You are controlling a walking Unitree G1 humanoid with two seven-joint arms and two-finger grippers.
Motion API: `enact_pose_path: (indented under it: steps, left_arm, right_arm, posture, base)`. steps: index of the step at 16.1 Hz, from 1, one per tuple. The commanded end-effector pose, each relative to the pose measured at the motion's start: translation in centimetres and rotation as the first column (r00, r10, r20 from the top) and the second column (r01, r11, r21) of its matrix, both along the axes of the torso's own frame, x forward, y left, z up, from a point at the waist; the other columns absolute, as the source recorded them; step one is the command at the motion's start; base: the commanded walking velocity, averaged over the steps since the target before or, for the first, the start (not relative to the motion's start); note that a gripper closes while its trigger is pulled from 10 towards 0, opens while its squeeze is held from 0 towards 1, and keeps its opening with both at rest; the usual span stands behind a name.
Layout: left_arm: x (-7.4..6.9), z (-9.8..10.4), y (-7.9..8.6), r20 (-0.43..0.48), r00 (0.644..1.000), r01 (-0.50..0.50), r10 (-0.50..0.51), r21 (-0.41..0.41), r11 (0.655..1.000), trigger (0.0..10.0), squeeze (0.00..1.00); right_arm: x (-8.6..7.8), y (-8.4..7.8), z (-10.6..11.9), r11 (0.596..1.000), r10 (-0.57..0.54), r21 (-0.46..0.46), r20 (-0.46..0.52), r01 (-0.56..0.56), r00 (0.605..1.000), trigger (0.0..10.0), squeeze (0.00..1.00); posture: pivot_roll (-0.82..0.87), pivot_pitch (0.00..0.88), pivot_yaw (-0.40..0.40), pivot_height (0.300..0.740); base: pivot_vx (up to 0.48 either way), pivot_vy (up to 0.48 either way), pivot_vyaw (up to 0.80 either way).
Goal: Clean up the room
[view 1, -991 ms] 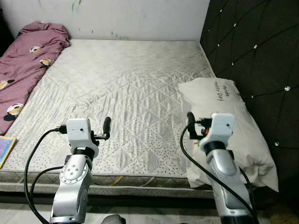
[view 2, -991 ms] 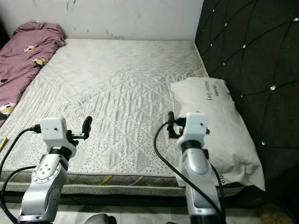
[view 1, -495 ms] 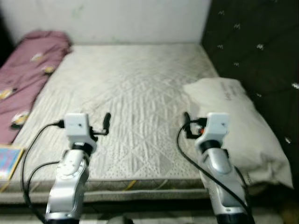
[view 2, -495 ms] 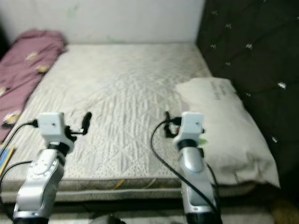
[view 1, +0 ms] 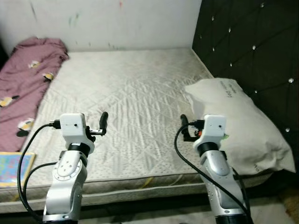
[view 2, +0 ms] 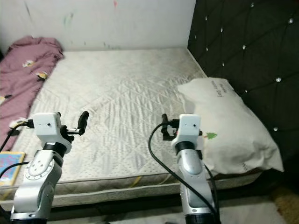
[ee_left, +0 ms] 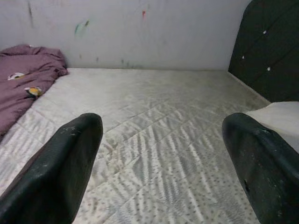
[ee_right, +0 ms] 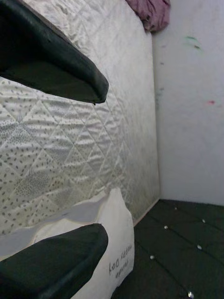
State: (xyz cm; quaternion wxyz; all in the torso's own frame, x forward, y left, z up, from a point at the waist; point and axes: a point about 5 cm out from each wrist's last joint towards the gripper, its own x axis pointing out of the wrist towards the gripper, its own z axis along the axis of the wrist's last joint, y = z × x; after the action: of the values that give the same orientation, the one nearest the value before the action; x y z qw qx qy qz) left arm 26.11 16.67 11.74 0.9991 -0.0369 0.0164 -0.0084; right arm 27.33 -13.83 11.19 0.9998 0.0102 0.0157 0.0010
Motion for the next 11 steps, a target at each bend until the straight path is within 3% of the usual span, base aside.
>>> enact_pose_path:
  steps: [1, 2, 3, 11]
  left_arm:
    - [-0.05, -0.08, -0.4, -0.016, 1.0, -0.002, 0.002, 0.011, 1.0, 10.0, 0.0]
    - [-0.12, -0.03, -0.43, -0.015, 1.0, -0.002, 0.002, 0.001, 1.0, 10.0, 0.0]
    - [-0.28, 0.03, -0.56, -0.015, 0.999, 0.037, -0.039, -0.085, 0.996, 10.0, 0.0]
    - [-0.55, -0.22, -0.66, -0.036, 0.999, 0.028, -0.033, -0.128, 0.991, 10.0, 0.0]
  right_arm:
    - [-0.1, -0.76, -0.21, 1.0, -0.023, -0.008, -0.012, 0.023, 1.0, 10.0, 0.0]
    - [-0.11, -0.77, -0.26, 1.0, -0.021, -0.008, -0.015, 0.021, 1.0, 10.0, 0.0]
    - [-0.1, -0.79, -0.35, 1.0, -0.019, -0.009, -0.02, 0.019, 1.0, 10.0, 0.0]
    - [-0.23, -1.02, -0.55, 1.0, -0.012, -0.014, -0.038, 0.011, 0.999, 10.0, 0.0]
  posture:
    - [-0.03, 0.0, 0.042, 0.74]
    - [-0.02, 0.0, 0.039, 0.74]
    - [-0.02, 0.001, 0.038, 0.74]
    - [-0.03, 0.008, 0.026, 0.74]
  base:
    - [0.0, 0.48, 0.0]
    - [0.0, 0.48, 0.0]
    - [0.0, 0.48, 0.0]
    - [0.0, 0.48, 0.0]
